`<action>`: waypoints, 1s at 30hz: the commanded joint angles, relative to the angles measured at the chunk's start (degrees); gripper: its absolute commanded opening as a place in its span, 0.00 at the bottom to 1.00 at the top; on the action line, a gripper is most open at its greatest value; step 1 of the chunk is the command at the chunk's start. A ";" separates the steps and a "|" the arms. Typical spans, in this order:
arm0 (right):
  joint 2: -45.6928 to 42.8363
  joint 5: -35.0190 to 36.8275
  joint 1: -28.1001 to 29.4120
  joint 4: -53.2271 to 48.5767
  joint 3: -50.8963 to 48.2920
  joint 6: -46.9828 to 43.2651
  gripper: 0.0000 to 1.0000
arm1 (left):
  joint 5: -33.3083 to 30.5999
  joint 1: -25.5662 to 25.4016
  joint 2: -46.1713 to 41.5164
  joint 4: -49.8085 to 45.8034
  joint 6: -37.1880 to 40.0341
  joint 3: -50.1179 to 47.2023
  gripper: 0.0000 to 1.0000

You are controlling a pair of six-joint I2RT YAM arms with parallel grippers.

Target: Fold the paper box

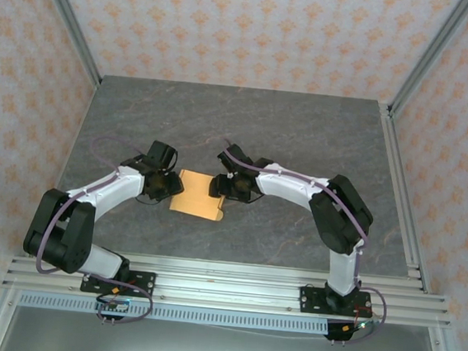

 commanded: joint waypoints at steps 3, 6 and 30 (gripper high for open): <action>-2.76 0.48 0.17 2.10 -1.93 -1.61 0.64 | -0.56 -0.13 -1.32 -1.80 -1.58 -2.92 0.34; -4.67 0.31 0.13 3.32 -2.38 -0.80 0.65 | 0.36 -0.18 -5.30 -2.42 -2.03 -2.47 0.36; -15.04 1.14 4.86 10.40 -13.98 7.71 0.73 | -2.35 -2.22 -0.57 -2.94 6.43 2.83 0.49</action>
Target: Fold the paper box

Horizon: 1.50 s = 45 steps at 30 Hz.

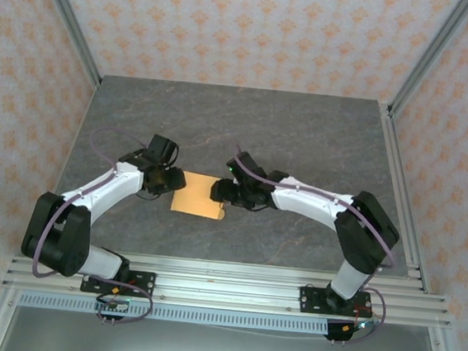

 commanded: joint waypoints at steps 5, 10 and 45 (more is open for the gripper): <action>-1.07 2.09 4.47 5.58 -3.83 5.61 0.74 | -3.26 -2.70 0.56 -2.26 -1.08 -1.76 0.47; 0.50 2.59 5.68 6.17 -3.05 5.88 0.71 | -6.28 -4.34 -1.88 -7.25 -2.61 -1.30 0.48; 4.95 3.69 5.74 -0.21 2.56 -4.46 0.71 | -8.41 -14.15 -7.87 -7.59 -8.25 -6.47 0.74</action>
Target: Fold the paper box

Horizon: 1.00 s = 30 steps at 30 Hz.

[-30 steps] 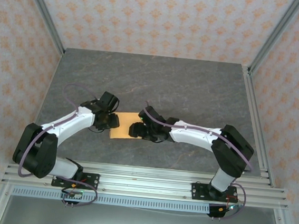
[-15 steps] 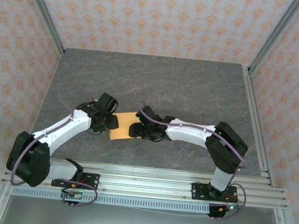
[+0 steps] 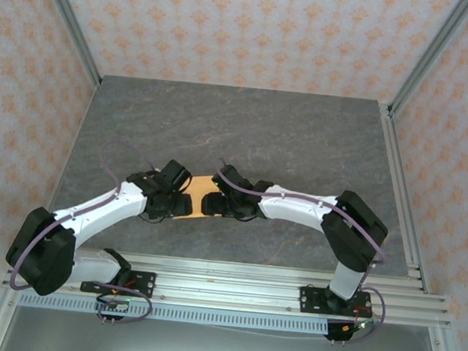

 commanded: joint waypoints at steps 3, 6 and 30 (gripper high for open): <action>0.96 0.34 0.34 -2.53 2.86 -4.30 0.75 | -2.46 -1.00 0.15 2.02 -0.69 -0.09 0.74; 1.27 2.12 0.36 -4.64 4.08 -5.77 0.78 | -1.87 -1.09 -0.04 2.87 -0.99 -0.29 0.74; 0.89 -1.70 -0.62 -0.73 1.00 -1.25 0.75 | 2.33 -0.93 3.33 7.67 -1.51 -1.10 0.82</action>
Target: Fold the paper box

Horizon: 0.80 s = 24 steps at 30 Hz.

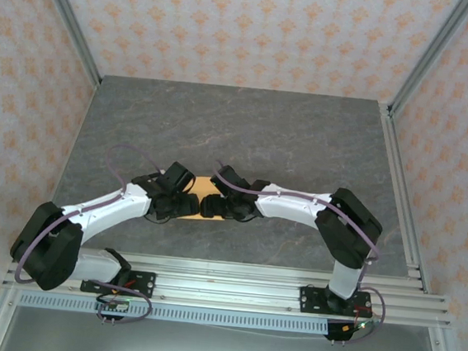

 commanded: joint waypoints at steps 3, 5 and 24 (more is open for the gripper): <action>-2.04 0.11 -0.58 0.22 0.19 -0.58 0.76 | -0.65 -0.04 1.24 0.15 1.23 1.31 0.86; -2.29 0.13 -0.62 -0.30 0.54 -0.85 0.76 | -0.51 0.33 1.48 0.37 1.77 1.34 0.85; -7.50 -0.50 -3.20 -2.42 -1.12 -4.60 0.82 | 9.39 4.22 -5.17 8.04 5.02 -3.50 0.86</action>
